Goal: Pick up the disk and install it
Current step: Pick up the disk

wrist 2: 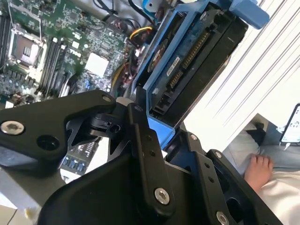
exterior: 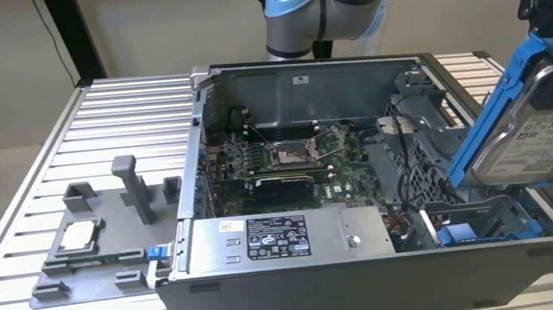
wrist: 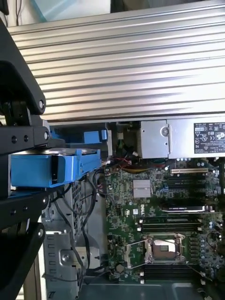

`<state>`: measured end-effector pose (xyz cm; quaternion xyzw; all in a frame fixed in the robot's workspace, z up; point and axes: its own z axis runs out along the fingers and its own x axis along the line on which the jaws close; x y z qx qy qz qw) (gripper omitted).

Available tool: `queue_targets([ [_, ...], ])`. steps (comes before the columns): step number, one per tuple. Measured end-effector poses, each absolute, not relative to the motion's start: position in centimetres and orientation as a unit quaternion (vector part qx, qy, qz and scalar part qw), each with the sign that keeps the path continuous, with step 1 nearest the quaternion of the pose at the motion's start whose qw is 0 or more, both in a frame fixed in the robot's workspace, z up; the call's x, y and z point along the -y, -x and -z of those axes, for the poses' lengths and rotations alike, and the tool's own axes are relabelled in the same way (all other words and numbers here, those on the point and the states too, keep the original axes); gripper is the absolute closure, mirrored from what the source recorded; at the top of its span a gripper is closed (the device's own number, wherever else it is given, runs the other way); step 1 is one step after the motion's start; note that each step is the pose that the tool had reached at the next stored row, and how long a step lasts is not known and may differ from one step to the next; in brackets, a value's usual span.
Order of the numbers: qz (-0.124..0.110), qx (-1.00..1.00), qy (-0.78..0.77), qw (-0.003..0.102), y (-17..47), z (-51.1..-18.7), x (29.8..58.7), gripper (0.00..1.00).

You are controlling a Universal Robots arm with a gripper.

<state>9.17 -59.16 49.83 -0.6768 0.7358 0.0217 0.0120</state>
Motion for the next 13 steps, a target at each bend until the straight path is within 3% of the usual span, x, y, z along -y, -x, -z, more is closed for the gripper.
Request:
queue_targets([
  [13, -0.021, -0.730, 0.683, 0.012, -8.90, -49.50, 59.56, 1.00],
])
